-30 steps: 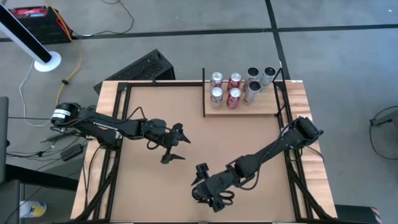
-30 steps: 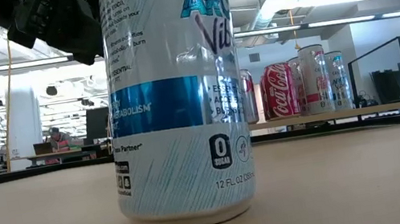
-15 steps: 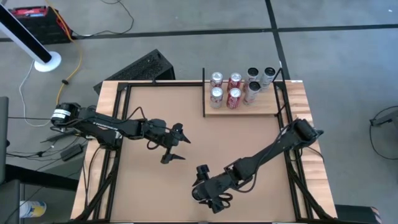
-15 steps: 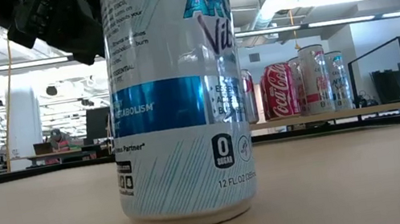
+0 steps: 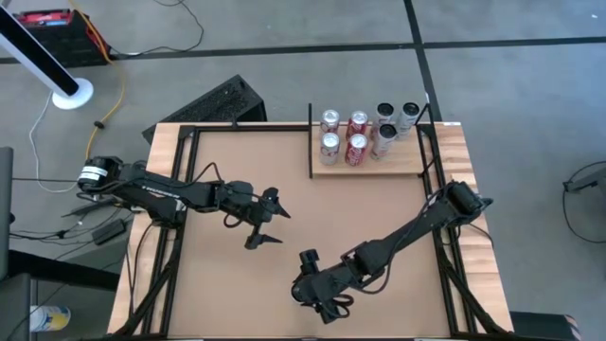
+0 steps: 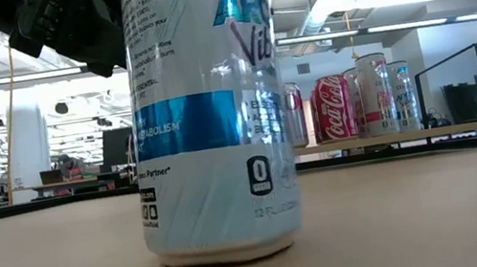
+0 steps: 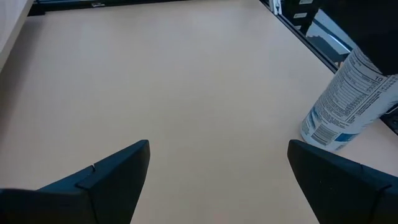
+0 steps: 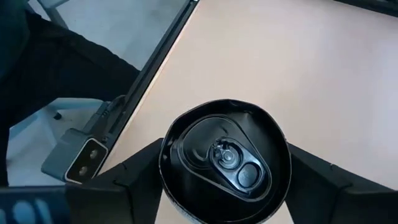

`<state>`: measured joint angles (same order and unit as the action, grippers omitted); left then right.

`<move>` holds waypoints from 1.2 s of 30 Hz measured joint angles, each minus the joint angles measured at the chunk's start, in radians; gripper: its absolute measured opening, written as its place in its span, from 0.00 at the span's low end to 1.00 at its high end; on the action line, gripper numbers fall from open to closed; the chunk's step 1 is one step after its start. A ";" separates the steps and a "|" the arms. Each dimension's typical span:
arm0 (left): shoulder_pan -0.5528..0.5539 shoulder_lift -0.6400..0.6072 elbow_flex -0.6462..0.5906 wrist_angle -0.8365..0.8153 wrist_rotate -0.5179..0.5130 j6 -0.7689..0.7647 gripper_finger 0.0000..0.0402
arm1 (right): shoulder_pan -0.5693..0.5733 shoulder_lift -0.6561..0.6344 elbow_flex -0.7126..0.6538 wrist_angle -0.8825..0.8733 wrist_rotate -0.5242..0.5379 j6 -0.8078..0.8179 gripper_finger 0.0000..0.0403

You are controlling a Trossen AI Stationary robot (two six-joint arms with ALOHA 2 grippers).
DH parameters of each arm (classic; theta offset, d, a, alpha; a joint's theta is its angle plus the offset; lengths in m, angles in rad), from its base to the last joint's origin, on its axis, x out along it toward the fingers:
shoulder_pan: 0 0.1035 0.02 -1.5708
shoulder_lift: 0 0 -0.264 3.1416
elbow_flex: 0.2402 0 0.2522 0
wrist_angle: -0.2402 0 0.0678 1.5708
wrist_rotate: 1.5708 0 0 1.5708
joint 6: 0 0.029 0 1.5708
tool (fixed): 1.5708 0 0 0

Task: Place canned beverage on shelf
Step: Put the white-blue soda can on the shelf aligned with the other white-blue soda can

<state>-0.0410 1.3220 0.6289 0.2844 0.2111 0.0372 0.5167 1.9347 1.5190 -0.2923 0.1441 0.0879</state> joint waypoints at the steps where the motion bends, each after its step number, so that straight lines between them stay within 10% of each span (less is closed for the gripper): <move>1: 0.000 0.000 0.000 -0.002 0.000 0.000 0.91 | 0.000 -0.002 0.001 0.001 0.006 0.001 0.70; 11: 0.000 0.000 0.000 -0.006 0.000 0.003 0.91 | 0.039 -0.208 0.004 -0.237 0.157 0.083 0.70; 22: 0.000 0.000 0.000 -0.001 0.000 0.007 0.91 | 0.057 -0.466 -0.023 -0.993 0.569 0.613 0.70; 36: 0.001 0.000 0.000 0.003 -0.003 -0.003 0.91 | -0.208 -1.018 -0.509 -1.135 0.672 0.838 0.70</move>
<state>-0.0400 1.3220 0.6289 0.2869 0.2079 0.0339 0.3082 0.9165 1.0105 -1.4277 0.8162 0.9255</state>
